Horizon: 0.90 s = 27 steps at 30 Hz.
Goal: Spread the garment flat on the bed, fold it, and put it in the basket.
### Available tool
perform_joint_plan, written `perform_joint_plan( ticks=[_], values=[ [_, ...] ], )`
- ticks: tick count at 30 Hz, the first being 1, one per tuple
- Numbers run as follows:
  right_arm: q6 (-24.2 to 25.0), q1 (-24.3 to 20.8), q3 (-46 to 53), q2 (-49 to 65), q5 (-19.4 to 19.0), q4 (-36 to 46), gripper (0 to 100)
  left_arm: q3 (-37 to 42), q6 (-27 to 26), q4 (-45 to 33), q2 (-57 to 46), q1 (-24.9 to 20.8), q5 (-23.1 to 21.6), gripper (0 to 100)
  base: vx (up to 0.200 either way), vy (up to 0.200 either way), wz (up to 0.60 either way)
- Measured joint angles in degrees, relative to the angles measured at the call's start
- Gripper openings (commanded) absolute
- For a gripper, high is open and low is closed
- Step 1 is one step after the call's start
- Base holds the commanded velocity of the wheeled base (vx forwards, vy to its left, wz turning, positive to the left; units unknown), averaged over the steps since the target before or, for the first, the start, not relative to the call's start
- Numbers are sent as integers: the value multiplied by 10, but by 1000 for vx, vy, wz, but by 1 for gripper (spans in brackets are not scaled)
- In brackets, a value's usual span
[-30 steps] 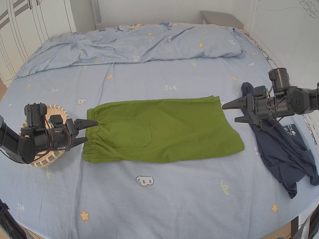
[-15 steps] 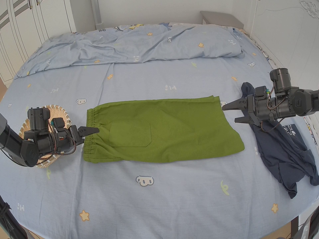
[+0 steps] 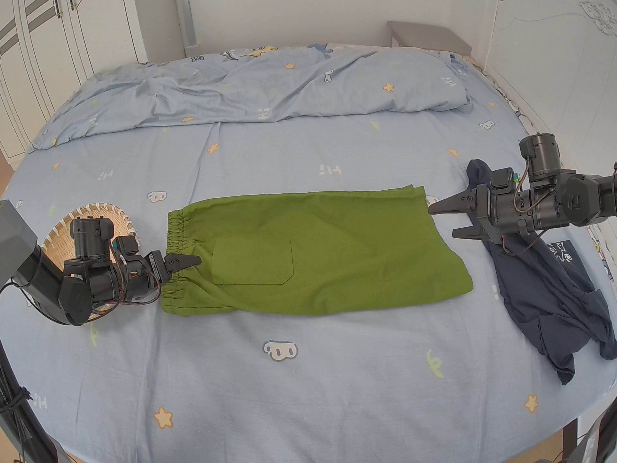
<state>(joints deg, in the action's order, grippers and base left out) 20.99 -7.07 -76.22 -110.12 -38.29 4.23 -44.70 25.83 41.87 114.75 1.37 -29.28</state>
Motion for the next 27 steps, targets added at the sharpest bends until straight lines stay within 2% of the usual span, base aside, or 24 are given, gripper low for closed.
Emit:
perform_joint_plan(
  ticks=[16,17,23,27],
  values=[
    [2,5,-8,-18,0,-1,100,-14,8,2,31,-8,-2,100,0,0,0],
    [2,6,-8,-19,0,-1,100,-16,11,0,33,-10,-3,0,0,0,0],
    [2,7,-9,-21,-1,-1,100,-29,58,-3,40,-14,-13,0,0,0,0],
    [1,13,-6,-21,0,-1,100,-34,61,-7,41,-11,-28,0,0,0,0]
  ],
)
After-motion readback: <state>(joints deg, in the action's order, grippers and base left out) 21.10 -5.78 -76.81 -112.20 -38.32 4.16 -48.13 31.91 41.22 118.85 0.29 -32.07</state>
